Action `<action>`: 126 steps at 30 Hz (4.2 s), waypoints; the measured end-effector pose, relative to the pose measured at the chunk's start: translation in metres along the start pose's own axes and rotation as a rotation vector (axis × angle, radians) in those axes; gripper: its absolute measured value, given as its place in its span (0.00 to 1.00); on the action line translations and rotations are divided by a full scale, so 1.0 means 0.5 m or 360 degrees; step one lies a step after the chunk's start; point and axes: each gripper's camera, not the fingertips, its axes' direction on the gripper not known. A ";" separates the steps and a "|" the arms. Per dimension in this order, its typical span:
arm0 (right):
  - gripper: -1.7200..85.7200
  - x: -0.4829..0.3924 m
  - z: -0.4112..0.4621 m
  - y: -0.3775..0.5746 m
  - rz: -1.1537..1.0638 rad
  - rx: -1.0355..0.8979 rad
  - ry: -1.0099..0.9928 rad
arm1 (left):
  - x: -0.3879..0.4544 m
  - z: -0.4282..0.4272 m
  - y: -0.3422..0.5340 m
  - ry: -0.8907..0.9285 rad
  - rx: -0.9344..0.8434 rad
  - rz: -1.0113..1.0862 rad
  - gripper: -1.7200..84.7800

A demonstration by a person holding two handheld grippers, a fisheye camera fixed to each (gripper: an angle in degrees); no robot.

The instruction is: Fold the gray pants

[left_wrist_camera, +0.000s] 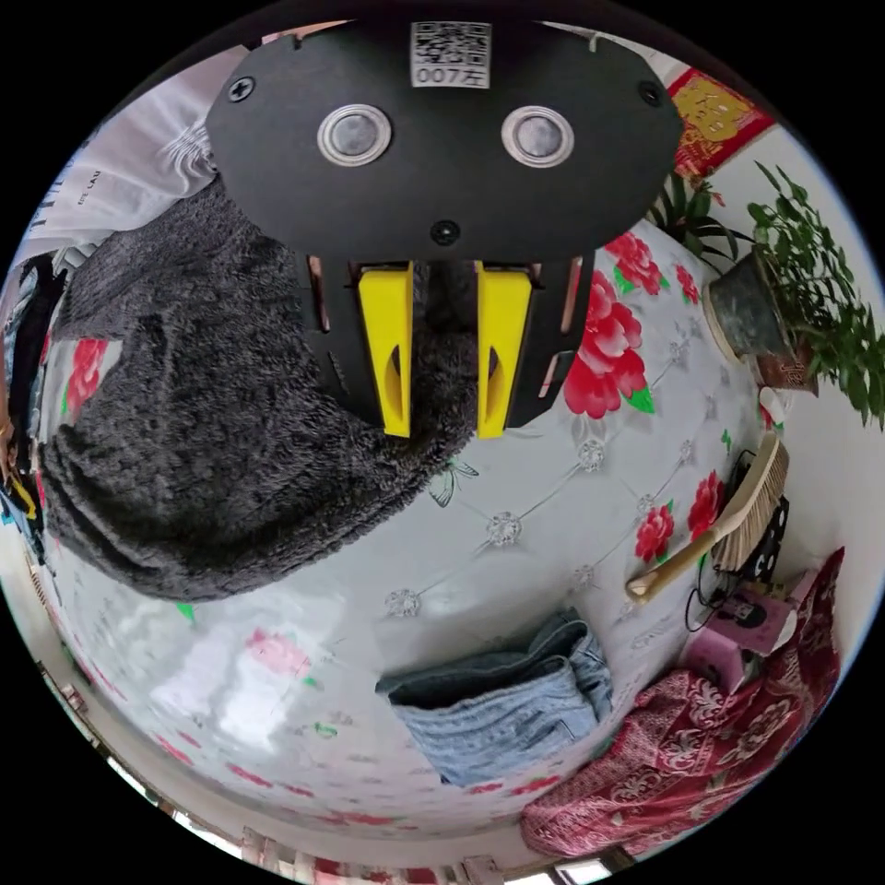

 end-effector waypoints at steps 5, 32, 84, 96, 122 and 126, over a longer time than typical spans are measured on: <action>0.08 0.027 0.093 -0.081 0.0095 -0.0100 0.0073 | 0.020 0.069 -0.027 -0.0085 -0.0124 0.0126 0.06; 0.02 0.279 -0.576 0.642 -0.0026 0.0608 -0.0391 | -0.099 -0.214 0.637 0.0327 0.0779 0.0077 0.01; 0.09 0.495 -0.239 1.058 0.0524 0.0221 -0.0220 | 0.013 0.051 0.713 0.0230 -0.0022 -0.0217 0.06; 0.11 0.447 -0.063 0.823 0.0296 0.0097 -0.0316 | 0.023 -0.010 0.770 0.0251 0.0195 -0.0527 0.07; 0.07 0.342 0.066 0.794 0.0068 0.0039 -0.0525 | 0.092 0.015 0.766 0.0393 0.0282 -0.0701 0.02; 0.05 0.439 0.072 0.763 0.0440 0.0179 -0.0366 | 0.082 0.015 0.774 0.0377 0.0290 -0.0726 0.02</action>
